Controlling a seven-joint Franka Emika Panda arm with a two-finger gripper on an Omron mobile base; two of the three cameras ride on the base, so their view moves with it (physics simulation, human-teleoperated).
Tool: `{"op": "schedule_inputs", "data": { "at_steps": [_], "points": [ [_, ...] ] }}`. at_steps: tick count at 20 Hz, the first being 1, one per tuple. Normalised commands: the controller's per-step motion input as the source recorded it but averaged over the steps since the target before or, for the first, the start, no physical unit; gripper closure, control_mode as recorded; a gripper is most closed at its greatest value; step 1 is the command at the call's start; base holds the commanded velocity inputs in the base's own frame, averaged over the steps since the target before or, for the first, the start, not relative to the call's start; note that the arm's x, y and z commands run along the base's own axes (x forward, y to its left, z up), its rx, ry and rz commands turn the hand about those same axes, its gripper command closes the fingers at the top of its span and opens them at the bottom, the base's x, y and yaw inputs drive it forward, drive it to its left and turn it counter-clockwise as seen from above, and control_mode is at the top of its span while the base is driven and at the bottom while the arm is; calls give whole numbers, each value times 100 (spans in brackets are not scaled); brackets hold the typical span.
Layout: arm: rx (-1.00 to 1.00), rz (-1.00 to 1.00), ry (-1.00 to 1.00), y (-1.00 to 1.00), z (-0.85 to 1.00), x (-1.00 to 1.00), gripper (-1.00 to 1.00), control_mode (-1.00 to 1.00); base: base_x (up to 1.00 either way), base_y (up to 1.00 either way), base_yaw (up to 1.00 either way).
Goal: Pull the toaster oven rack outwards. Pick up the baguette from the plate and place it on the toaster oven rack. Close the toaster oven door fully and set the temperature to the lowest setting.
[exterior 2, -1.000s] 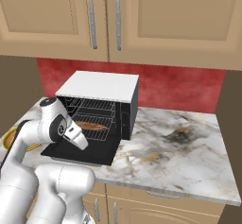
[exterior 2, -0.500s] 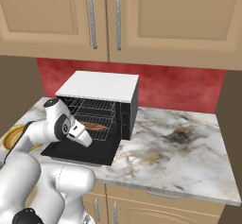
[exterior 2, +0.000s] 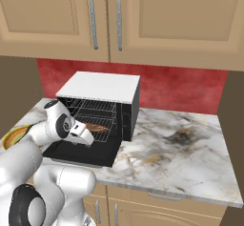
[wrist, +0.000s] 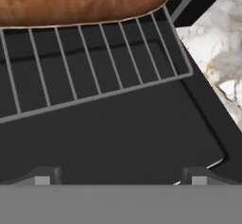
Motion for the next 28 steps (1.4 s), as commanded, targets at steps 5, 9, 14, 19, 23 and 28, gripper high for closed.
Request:
{"op": "schedule_inputs", "data": {
  "at_steps": [5, 9, 14, 19, 23, 28],
  "points": [
    [-9, 3, -1, 0, -19, 0, -100, -100, 0, 0, 0],
    [-9, 0, -10, 0, -21, 1, -100, -100, 0, 0, 0],
    [-5, 0, -20, 0, -12, 8, -100, -100, 0, 0, 0],
    [0, 0, -18, 0, -9, 8, -100, -100, 0, 0, 0],
    [0, 2, -2, 0, -12, 7, -100, -100, 0, 0, 0],
    [0, 7, 0, 0, -18, 12, -100, -100, 0, 0, 0]
  ]
}}
